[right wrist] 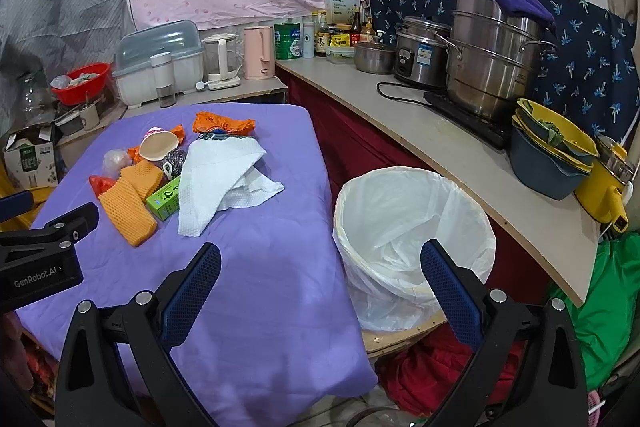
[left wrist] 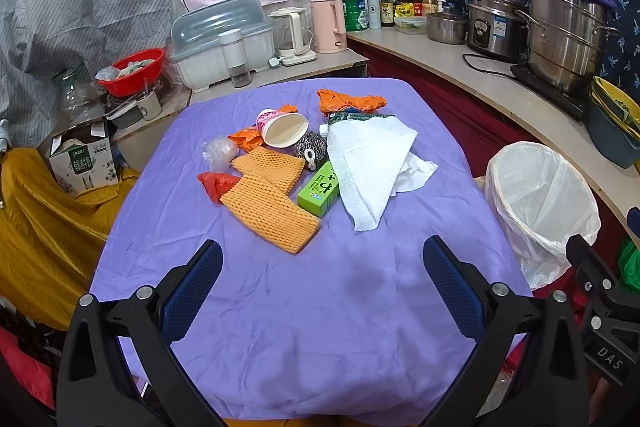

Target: Collect trash

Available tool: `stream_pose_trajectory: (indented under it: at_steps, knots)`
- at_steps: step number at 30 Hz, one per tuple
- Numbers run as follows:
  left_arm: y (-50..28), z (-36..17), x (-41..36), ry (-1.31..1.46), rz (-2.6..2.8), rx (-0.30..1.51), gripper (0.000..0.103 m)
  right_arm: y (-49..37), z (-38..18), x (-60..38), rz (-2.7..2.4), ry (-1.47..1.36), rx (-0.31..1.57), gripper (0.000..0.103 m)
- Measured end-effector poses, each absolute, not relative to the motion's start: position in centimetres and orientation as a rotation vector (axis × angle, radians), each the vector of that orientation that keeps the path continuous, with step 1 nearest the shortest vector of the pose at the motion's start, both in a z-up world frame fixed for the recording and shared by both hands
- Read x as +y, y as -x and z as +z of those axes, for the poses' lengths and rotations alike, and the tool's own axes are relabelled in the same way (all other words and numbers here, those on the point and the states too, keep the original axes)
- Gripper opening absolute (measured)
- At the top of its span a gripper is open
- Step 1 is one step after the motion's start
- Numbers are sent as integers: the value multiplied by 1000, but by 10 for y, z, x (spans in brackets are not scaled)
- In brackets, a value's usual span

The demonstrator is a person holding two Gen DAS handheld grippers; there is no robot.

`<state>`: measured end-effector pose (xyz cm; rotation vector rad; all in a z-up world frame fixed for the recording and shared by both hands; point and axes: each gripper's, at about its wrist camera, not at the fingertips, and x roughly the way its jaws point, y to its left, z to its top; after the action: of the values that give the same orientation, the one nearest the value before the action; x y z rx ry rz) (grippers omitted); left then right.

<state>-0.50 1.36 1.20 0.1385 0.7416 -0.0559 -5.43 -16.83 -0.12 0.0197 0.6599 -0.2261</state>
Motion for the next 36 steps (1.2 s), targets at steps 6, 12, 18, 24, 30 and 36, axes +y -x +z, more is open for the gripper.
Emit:
stream_pose_trajectory:
  at_steps: [6,12,18,24,30,36]
  knots:
    - [8,11,4,-142,-52,740,96,54,-2,-169,-225,-20,660,96]
    - [7,10,2,-142,-51,740,96,54,-2,-169,-226,-21,661,96]
    - [6,8,2,-142,-52,741,96,54,-1,-169,-225,-22,659,96]
    - [6,8,1,-142,-50,741,96,54,-1,-169,-225,-24,659,96]
    - [6,7,-1,-143,-51,742,96,54,-1,-169,-221,-23,659,96]
    - [6,8,-1,-142,-50,742,96,55,0,-168,-222,-24,656,96]
